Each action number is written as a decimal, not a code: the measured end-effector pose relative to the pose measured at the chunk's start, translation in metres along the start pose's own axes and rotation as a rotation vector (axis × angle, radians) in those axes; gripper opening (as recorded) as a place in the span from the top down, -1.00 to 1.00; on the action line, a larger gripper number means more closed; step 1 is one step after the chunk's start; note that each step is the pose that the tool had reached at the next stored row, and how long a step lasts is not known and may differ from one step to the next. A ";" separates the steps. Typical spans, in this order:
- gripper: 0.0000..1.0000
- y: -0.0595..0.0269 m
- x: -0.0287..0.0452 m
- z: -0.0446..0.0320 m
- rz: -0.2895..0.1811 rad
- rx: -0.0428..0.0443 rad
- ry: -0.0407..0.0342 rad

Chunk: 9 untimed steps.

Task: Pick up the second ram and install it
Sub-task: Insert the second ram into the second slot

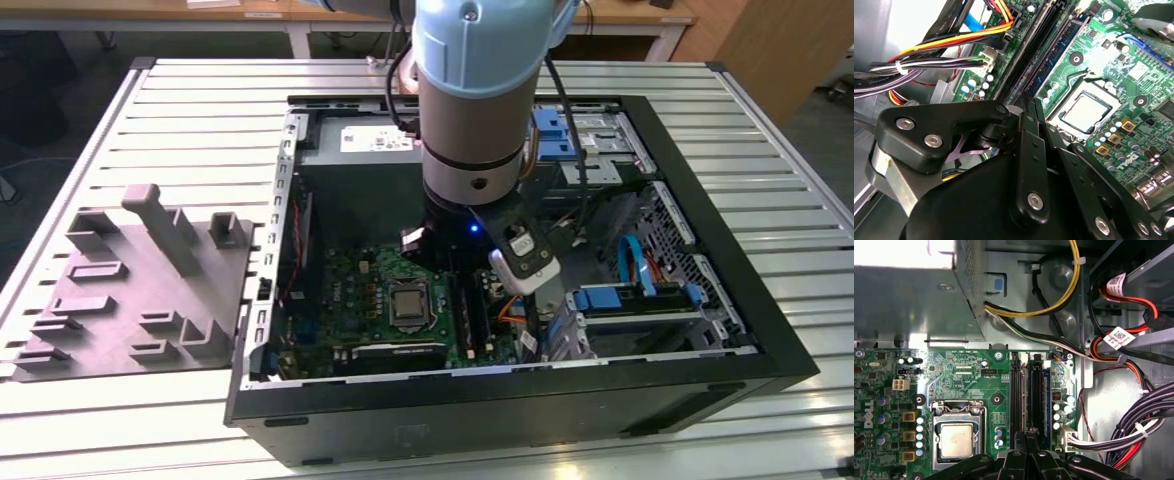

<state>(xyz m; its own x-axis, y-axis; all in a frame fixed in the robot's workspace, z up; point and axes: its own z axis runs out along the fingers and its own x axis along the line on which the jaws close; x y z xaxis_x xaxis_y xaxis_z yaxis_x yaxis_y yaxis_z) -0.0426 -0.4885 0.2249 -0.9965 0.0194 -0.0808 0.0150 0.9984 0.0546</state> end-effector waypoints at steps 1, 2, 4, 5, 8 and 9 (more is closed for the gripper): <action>0.77 0.0000 0.0000 0.0000 0.000 0.0000 -0.0001; 0.77 0.0000 0.0000 0.0000 0.001 0.0000 -0.0001; 0.77 0.0000 0.0001 0.0008 0.001 -0.0004 -0.0003; 0.77 0.0000 0.0001 0.0009 0.001 -0.0001 -0.0002; 0.77 0.0000 0.0001 0.0009 0.001 0.0001 -0.0001; 0.77 -0.0001 0.0001 0.0012 0.001 0.0000 -0.0001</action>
<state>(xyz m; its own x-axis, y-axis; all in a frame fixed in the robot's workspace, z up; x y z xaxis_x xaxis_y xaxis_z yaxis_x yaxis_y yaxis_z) -0.0426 -0.4885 0.2236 -0.9965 0.0202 -0.0809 0.0158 0.9984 0.0546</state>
